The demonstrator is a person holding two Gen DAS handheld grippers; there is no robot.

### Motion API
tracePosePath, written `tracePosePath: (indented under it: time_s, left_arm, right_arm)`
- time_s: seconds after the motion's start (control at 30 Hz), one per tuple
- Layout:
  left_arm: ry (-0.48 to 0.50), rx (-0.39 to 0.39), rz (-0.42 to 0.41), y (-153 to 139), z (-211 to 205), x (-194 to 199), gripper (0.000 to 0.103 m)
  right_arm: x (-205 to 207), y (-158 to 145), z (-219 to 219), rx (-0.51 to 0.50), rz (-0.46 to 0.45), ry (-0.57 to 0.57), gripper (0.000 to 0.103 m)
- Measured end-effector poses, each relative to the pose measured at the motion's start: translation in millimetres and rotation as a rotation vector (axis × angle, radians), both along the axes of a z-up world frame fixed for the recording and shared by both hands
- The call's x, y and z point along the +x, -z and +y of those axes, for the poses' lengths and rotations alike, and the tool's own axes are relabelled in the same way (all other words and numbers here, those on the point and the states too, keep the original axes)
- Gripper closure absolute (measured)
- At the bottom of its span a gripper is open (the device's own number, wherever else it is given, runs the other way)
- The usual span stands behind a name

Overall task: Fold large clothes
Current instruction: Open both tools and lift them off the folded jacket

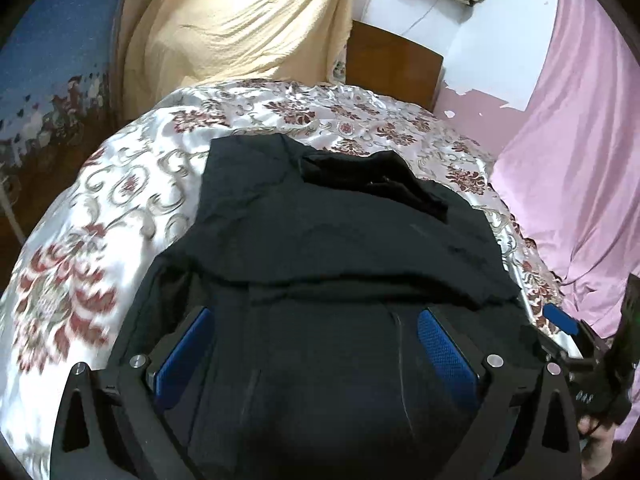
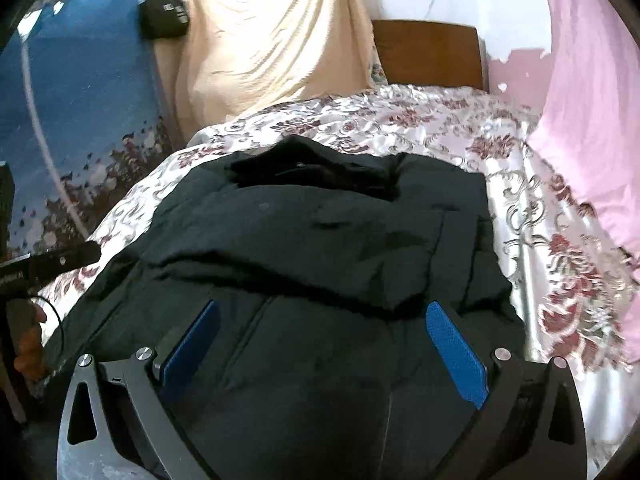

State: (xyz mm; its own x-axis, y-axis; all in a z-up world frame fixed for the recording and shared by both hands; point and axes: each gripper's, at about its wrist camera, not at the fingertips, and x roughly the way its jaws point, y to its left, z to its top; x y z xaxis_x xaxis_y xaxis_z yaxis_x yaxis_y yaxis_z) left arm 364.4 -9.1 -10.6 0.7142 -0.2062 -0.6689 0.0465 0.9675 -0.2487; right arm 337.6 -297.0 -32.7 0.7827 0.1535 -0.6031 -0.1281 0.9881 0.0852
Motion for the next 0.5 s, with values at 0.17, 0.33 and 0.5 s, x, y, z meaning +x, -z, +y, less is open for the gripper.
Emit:
tracePosePath:
  time_s: [0.17,0.33,0.5]
  left_arm:
    - [-0.027,0.012,-0.036,-14.8,5.0,-44.7,0.001]
    - [-0.011,0.082,-0.075,-31.1,4.2,-87.3,0.001]
    - [-0.014,0.144,-0.101,-41.5,5.5,-124.6,0.001]
  right_arm:
    - [-54.4,-22.8,12.2,-0.034,-0.049,-0.018,0.002]
    - [-104.5,-48.1,14.1,-0.029,-0.092,-0.016,0.002]
    - [-142.6,-63.7,14.4,-0.010,-0.125,-0.005,0.002]
